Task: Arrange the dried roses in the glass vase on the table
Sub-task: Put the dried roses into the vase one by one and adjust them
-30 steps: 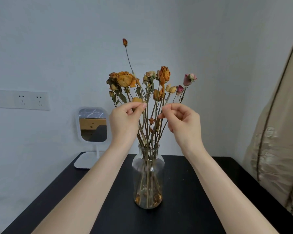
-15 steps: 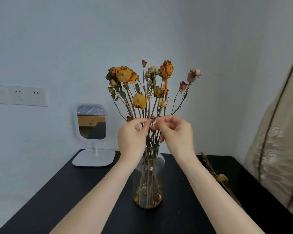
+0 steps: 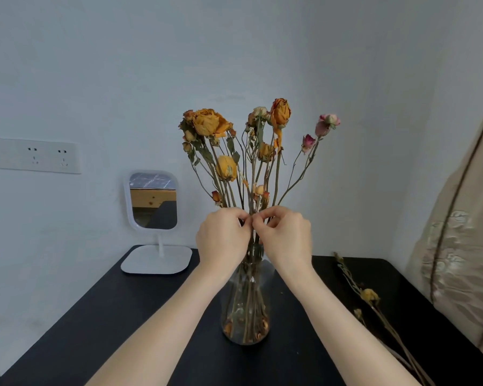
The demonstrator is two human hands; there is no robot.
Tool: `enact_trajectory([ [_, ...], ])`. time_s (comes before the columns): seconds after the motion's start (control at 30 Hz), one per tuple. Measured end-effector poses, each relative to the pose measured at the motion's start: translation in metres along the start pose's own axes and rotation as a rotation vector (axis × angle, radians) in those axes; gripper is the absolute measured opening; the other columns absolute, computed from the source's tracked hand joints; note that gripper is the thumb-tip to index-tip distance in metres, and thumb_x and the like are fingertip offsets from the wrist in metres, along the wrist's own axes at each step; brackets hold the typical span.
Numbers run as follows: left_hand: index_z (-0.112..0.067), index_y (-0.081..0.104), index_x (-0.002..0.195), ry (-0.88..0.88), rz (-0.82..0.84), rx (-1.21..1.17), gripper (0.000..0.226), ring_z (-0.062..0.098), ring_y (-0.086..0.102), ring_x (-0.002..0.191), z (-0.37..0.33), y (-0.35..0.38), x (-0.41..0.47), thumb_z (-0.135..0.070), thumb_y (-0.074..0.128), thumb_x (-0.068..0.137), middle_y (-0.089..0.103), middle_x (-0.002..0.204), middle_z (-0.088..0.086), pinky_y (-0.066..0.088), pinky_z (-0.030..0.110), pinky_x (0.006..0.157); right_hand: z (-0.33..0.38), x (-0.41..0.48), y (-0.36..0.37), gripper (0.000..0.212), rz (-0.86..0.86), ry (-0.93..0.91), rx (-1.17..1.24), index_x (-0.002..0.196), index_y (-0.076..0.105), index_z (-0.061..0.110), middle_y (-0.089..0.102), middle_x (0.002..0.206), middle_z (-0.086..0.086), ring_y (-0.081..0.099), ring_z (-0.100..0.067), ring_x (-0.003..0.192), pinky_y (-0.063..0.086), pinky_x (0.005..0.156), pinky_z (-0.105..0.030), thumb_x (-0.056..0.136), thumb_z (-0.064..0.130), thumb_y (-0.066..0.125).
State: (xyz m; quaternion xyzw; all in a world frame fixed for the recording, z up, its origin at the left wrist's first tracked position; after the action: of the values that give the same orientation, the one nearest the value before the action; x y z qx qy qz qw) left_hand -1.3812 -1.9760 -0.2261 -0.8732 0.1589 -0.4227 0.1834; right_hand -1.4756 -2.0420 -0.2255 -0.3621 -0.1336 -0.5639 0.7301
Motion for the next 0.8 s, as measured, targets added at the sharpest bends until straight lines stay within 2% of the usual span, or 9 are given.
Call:
enact_trajectory([
  [0.13, -0.020, 0.073, 0.094, 0.014, 0.085, 0.062, 0.016, 0.012, 0.058, 0.070, 0.002, 0.004, -0.004, -0.023, 0.059, 0.088, 0.071, 0.085, 0.000, 0.033, 0.016, 0.049, -0.006, -0.003, 0.003, 0.007, 0.020, 0.022, -0.049, 0.079, 0.062, 0.027, 0.055, 0.057, 0.011, 0.055, -0.006, 0.052, 0.044, 0.049, -0.018, 0.085, 0.030, 0.063],
  [0.27, -0.022, 0.073, 0.099, 0.043, 0.142, 0.060, 0.020, 0.012, 0.061, 0.072, 0.007, 0.006, -0.012, -0.028, 0.058, 0.089, 0.071, 0.082, -0.002, 0.040, 0.018, 0.055, -0.012, -0.008, 0.005, 0.007, 0.043, 0.020, -0.104, 0.086, 0.067, 0.024, 0.058, 0.061, 0.009, 0.058, -0.008, 0.055, 0.048, 0.051, -0.020, 0.086, 0.030, 0.062],
  [0.33, -0.023, 0.072, 0.102, 0.063, 0.107, 0.034, 0.021, 0.010, 0.062, 0.073, 0.010, 0.003, -0.020, -0.029, 0.058, 0.088, 0.072, 0.084, -0.004, 0.045, 0.020, 0.060, -0.015, -0.010, 0.006, 0.009, 0.057, 0.011, -0.122, 0.089, 0.067, 0.025, 0.058, 0.060, 0.010, 0.057, -0.006, 0.053, 0.046, 0.049, -0.018, 0.086, 0.031, 0.062],
  [0.4, -0.022, 0.071, 0.103, 0.073, 0.031, -0.008, 0.021, 0.004, 0.056, 0.062, 0.013, -0.003, -0.030, -0.029, 0.060, 0.087, 0.067, 0.070, -0.010, 0.041, 0.016, 0.055, -0.016, -0.012, 0.007, 0.011, 0.075, 0.002, -0.136, 0.090, 0.068, 0.024, 0.055, 0.059, 0.012, 0.055, -0.004, 0.051, 0.042, 0.048, -0.017, 0.087, 0.033, 0.061],
  [0.43, -0.022, 0.070, 0.101, 0.066, 0.004, -0.028, 0.019, 0.003, 0.051, 0.054, 0.015, -0.004, -0.035, -0.029, 0.062, 0.086, 0.057, 0.059, -0.015, 0.037, 0.014, 0.051, -0.017, -0.013, 0.008, 0.012, 0.085, 0.000, -0.142, 0.091, 0.068, 0.024, 0.054, 0.059, 0.014, 0.054, -0.004, 0.051, 0.042, 0.048, -0.016, 0.087, 0.033, 0.061],
  [0.5, -0.023, 0.065, 0.099, 0.021, -0.004, -0.053, 0.016, 0.004, 0.046, 0.047, 0.022, -0.004, -0.045, -0.029, 0.062, 0.085, 0.042, 0.050, -0.016, 0.033, 0.014, 0.049, -0.018, -0.014, 0.010, 0.014, 0.113, 0.001, -0.155, 0.092, 0.069, 0.023, 0.054, 0.062, 0.014, 0.055, -0.004, 0.053, 0.045, 0.050, -0.018, 0.087, 0.033, 0.061],
  [0.57, -0.022, 0.059, 0.099, -0.027, 0.002, -0.091, 0.016, 0.008, 0.048, 0.048, 0.030, -0.001, -0.054, -0.027, 0.063, 0.085, 0.043, 0.050, -0.011, 0.035, 0.015, 0.050, -0.018, -0.014, 0.011, 0.016, 0.138, 0.005, -0.169, 0.094, 0.070, 0.021, 0.057, 0.068, 0.011, 0.057, -0.006, 0.056, 0.048, 0.054, -0.019, 0.087, 0.032, 0.061],
  [0.63, -0.022, 0.051, 0.098, -0.058, -0.008, -0.137, 0.020, 0.009, 0.050, 0.050, 0.035, 0.001, -0.061, -0.024, 0.064, 0.084, 0.046, 0.053, -0.008, 0.038, 0.016, 0.051, -0.017, -0.014, 0.010, 0.018, 0.148, 0.004, -0.176, 0.096, 0.071, 0.020, 0.058, 0.072, 0.010, 0.056, -0.004, 0.056, 0.045, 0.052, -0.016, 0.088, 0.031, 0.060],
  [0.8, -0.026, 0.045, 0.086, -0.051, 0.012, -0.179, 0.023, 0.009, 0.049, 0.048, 0.038, 0.008, -0.079, -0.020, 0.066, 0.082, 0.047, 0.054, -0.005, 0.040, 0.016, 0.052, -0.017, -0.017, 0.003, 0.018, 0.144, -0.014, -0.162, 0.098, 0.069, 0.022, 0.059, 0.067, 0.009, 0.058, -0.005, 0.057, 0.047, 0.055, -0.017, 0.088, 0.034, 0.060],
])
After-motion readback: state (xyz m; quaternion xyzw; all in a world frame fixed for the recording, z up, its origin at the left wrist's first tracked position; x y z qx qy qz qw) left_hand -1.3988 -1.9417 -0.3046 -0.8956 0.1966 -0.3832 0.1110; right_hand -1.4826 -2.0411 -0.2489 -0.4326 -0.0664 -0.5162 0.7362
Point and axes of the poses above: each hand's wrist, its own x-axis towards the middle knuckle, its own y-axis out of the palm, z = x × y, the point moved 4 cm from there along x, towards the middle knuckle
